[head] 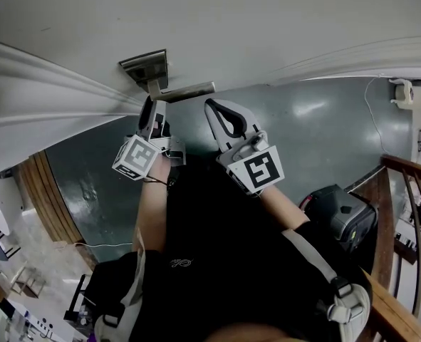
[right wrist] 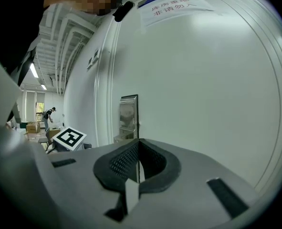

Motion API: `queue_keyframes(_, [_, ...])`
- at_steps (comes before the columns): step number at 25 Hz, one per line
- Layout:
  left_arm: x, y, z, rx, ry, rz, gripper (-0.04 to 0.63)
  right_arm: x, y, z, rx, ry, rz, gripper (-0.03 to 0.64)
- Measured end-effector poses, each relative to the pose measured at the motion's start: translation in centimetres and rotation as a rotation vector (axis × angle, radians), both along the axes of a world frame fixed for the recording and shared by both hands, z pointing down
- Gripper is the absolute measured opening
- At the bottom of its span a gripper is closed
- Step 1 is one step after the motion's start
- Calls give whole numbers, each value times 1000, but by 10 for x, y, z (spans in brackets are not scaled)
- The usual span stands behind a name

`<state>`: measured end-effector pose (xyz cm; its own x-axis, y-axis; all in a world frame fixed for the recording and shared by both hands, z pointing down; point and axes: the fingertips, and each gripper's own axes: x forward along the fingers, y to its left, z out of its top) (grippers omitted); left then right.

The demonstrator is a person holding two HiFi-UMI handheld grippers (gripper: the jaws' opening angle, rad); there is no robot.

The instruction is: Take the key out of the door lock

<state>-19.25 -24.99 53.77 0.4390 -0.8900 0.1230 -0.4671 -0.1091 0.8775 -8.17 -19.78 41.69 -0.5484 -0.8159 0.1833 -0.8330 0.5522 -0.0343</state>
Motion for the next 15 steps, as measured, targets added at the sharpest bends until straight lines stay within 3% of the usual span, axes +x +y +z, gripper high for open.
queue_keyframes(10, [6,-10,-2,16,200,-97,151,11,7,8,-35,30,-2,8])
queue_keyframes(15, [5,-11,2,2,245,-135,138,11,7,5,-15,9,-11,8])
